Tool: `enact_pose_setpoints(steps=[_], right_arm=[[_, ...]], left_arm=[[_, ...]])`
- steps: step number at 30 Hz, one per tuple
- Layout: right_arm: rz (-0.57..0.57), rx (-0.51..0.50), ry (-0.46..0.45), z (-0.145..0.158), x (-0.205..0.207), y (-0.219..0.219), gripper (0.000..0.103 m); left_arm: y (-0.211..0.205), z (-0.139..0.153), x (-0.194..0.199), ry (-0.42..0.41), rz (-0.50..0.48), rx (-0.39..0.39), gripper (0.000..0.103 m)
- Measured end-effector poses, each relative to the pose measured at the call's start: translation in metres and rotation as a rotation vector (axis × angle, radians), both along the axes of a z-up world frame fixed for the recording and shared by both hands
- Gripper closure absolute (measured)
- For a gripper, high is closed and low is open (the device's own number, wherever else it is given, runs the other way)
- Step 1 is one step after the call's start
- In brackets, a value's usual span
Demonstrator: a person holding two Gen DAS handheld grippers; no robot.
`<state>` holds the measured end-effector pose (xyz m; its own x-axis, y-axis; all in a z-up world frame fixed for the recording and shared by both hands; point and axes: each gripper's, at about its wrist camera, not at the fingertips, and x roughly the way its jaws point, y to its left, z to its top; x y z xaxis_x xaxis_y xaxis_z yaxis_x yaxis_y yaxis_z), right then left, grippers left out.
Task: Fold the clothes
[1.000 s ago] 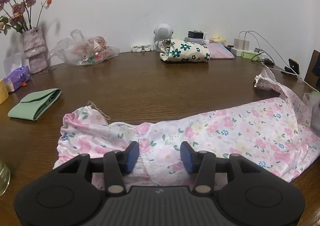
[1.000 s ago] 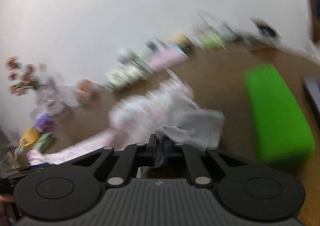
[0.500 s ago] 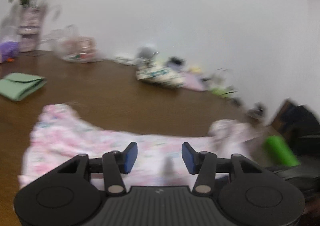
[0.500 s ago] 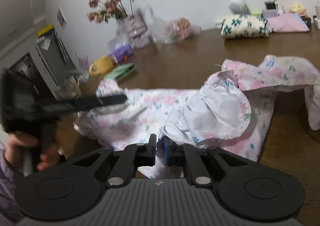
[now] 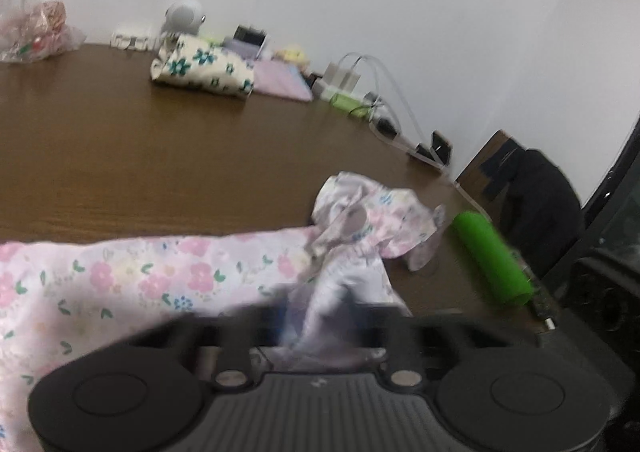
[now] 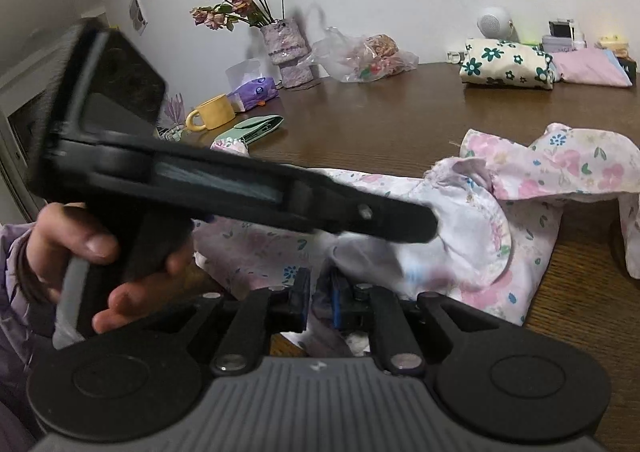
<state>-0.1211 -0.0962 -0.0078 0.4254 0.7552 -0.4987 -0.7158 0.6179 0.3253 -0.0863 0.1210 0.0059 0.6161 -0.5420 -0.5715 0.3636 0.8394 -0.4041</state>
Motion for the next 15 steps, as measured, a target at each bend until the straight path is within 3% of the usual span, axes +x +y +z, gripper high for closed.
enact_pose_setpoints(steps=[2, 3, 4, 5, 8, 15], right_arm=[[0.000, 0.018, -0.003, 0.006, -0.003, -0.010, 0.089], [0.000, 0.027, -0.005, 0.009, -0.004, -0.015, 0.076], [0.000, 0.036, -0.006, 0.011, -0.006, -0.020, 0.051], [0.000, 0.045, -0.008, 0.014, -0.007, -0.025, 0.042], [-0.002, 0.073, -0.013, 0.023, -0.011, -0.040, 0.039], [-0.520, 0.172, 0.141, 0.025, 0.036, -0.116, 0.037]], left_arm=[[0.000, -0.005, -0.001, -0.002, 0.016, 0.004, 0.098], [0.000, -0.006, -0.003, -0.010, 0.028, 0.013, 0.098], [0.001, -0.008, -0.004, -0.015, 0.039, 0.016, 0.099], [0.002, -0.009, -0.006, -0.015, 0.047, 0.011, 0.099], [0.009, -0.011, -0.012, -0.014, 0.069, -0.012, 0.099], [0.015, -0.013, -0.017, -0.028, 0.078, -0.037, 0.098]])
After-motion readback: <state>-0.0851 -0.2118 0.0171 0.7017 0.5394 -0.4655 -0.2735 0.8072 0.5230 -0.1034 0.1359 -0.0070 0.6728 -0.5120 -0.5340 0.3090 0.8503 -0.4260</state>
